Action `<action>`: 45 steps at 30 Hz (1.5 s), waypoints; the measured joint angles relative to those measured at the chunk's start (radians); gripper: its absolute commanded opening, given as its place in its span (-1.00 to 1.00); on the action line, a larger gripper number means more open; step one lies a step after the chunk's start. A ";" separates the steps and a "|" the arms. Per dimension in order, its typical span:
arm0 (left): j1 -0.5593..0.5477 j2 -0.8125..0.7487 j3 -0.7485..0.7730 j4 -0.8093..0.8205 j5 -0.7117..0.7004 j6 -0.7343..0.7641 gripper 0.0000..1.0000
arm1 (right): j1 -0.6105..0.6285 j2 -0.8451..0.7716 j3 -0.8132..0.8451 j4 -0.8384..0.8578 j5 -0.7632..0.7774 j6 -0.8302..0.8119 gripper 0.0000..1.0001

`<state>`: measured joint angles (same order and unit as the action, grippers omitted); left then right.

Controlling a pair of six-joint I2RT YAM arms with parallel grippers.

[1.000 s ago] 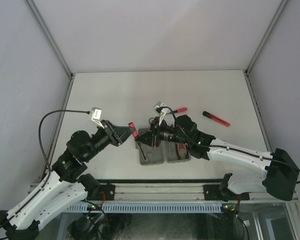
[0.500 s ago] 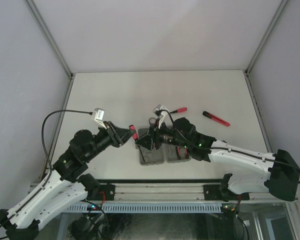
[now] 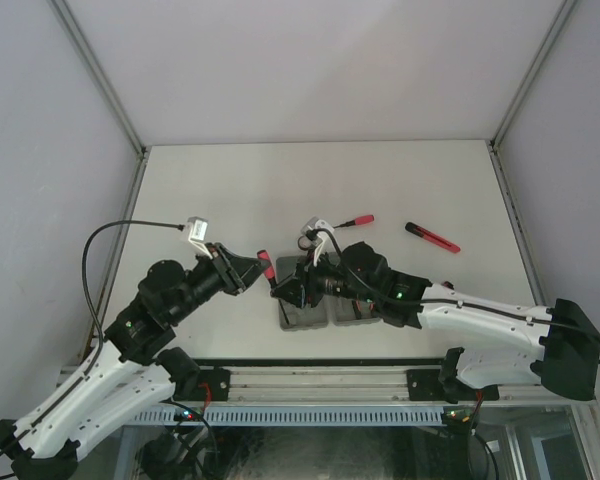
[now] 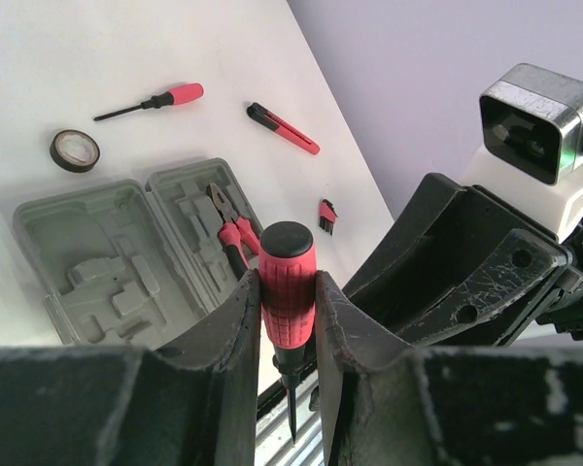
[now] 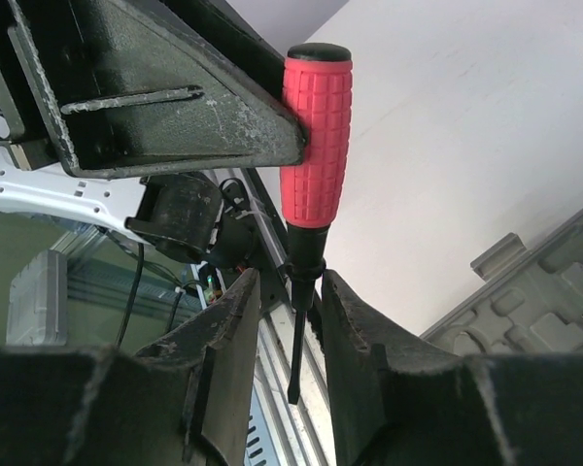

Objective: Sort the tools into containers
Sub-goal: Pick up the screwdriver from the center of the board.

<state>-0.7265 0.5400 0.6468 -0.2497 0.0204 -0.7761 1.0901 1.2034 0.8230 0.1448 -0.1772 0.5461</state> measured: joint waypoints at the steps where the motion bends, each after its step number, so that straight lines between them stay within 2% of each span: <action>1: 0.000 -0.002 0.000 0.000 0.000 0.000 -1.00 | 0.001 0.000 0.000 0.000 0.001 0.000 -0.39; 7: 0.000 -0.012 0.000 -0.002 0.000 0.000 -1.00 | 0.005 0.004 0.000 0.000 0.019 0.000 -0.42; 16: 0.000 -0.018 0.000 -0.006 0.000 0.000 -0.99 | 0.005 0.019 0.000 0.000 0.058 -0.001 -0.22; 28: 0.000 -0.017 0.000 -0.008 0.001 -0.001 -1.00 | 0.003 0.019 0.051 0.000 0.091 -0.034 -0.19; 39: 0.000 -0.011 0.000 -0.007 0.009 -0.001 -1.00 | -0.021 0.025 0.057 0.041 0.074 -0.034 -0.23; 45: 0.000 -0.004 0.000 -0.008 0.010 -0.001 -1.00 | -0.024 0.053 0.076 0.047 0.063 -0.033 -0.38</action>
<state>-0.7261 0.5362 0.6468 -0.2581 0.0299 -0.7773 1.0664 1.2568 0.8986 0.1917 -0.1143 0.5129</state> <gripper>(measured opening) 0.283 0.356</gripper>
